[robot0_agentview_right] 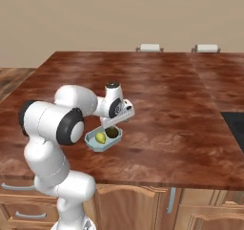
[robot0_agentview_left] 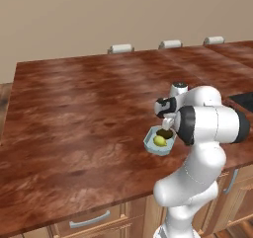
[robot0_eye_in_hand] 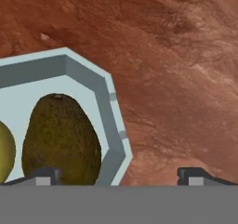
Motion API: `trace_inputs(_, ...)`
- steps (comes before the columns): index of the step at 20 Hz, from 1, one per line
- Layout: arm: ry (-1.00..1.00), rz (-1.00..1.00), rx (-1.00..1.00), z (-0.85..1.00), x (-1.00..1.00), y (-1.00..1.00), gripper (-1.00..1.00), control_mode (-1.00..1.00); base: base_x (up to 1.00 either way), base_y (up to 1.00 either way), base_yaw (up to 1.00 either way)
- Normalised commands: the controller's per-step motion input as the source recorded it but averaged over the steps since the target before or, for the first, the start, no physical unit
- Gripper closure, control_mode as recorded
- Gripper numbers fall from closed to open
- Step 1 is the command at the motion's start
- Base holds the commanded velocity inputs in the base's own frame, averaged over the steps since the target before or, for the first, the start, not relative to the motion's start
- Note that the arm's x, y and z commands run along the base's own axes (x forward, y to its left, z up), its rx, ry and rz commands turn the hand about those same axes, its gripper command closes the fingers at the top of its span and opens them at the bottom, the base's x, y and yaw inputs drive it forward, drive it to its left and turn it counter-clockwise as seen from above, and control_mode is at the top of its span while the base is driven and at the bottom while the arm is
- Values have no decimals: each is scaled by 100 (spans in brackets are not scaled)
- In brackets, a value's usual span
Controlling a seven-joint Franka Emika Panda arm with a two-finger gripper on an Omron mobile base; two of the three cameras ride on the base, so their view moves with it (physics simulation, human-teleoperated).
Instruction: Take the lemon and avocado out of the freezer and place them in the tupperware container on the counter. Then put the tupperware containing the vegetables back in the freezer.
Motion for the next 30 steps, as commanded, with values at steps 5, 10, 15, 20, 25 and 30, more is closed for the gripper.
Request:
trace_inputs(5, 0, 0, 8, 18, -60, 30, -100, -100, 0, 0, 0)
trace_inputs(10, 0, -6, 7, 56, 30, -10, -100, -100, 0, 0, 0)
trace_inputs(15, 3, -12, 0, 16, 60, -42, -100, -100, 0, 0, 0)
trace_inputs(20, 1, -6, 1, 0, -34, 1, -100, -100, 0, 0, 0)
trace_inputs(25, 0, -7, 3, 0, -86, 50, -100, -100, 0, 0, 0)
trace_inputs(30, 0, -31, 6, 4, -70, 78, -100, -100, 0, 0, 0)
